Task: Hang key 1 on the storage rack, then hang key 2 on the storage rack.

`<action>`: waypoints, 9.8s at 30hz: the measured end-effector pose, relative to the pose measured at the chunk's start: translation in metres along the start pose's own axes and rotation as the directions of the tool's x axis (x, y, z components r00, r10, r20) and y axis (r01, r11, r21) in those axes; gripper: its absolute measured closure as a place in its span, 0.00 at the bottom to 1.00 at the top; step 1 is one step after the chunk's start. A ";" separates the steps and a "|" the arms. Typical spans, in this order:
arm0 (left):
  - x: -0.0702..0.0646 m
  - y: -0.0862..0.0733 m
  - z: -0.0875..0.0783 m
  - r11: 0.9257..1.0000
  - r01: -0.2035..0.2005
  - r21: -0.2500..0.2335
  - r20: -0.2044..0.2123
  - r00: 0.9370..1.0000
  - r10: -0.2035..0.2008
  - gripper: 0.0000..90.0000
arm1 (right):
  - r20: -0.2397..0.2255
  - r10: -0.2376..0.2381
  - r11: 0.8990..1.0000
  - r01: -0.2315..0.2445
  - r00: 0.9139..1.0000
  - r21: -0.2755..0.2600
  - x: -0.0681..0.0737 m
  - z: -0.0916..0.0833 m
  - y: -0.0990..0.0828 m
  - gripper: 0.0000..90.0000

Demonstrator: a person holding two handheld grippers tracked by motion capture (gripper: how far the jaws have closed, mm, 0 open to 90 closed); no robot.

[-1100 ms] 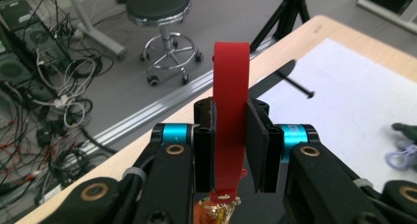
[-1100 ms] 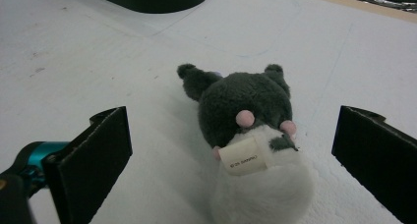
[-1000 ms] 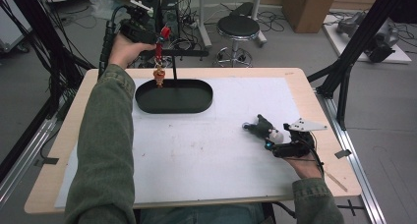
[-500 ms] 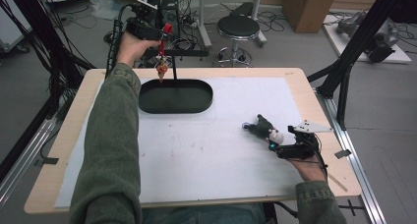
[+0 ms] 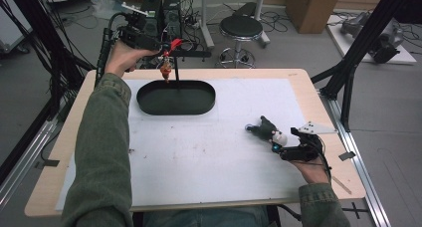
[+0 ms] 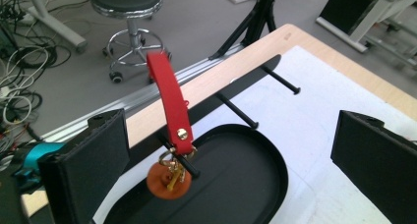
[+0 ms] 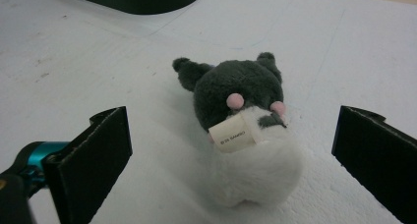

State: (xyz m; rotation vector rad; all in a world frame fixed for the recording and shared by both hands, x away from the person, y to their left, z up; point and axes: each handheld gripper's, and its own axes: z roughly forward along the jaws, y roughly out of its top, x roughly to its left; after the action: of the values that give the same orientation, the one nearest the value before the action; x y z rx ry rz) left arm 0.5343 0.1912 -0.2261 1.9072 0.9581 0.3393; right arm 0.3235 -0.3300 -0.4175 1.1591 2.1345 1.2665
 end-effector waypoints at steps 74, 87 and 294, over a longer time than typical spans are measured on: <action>-0.053 -0.179 -0.061 0.991 -0.127 0.040 0.083 0.989 0.124 0.02 | -0.036 -0.073 0.996 0.075 0.997 0.053 0.013 0.009 0.002 0.01; -0.054 -0.219 -0.073 0.992 -0.102 0.080 0.066 0.993 0.096 0.02 | -0.035 -0.078 0.995 0.079 0.996 0.054 0.013 0.010 0.002 0.01; -0.053 -0.326 -0.116 0.999 0.004 0.047 -0.056 0.998 -0.001 0.02 | -0.194 -0.103 0.869 0.183 0.976 0.459 0.065 0.134 0.262 0.42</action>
State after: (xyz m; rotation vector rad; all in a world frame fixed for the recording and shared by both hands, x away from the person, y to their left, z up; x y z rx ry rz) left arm 0.2761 0.3062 -0.4325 1.9484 1.0131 0.3728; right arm 0.4959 -0.1426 -0.2563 1.0717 2.7010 0.8126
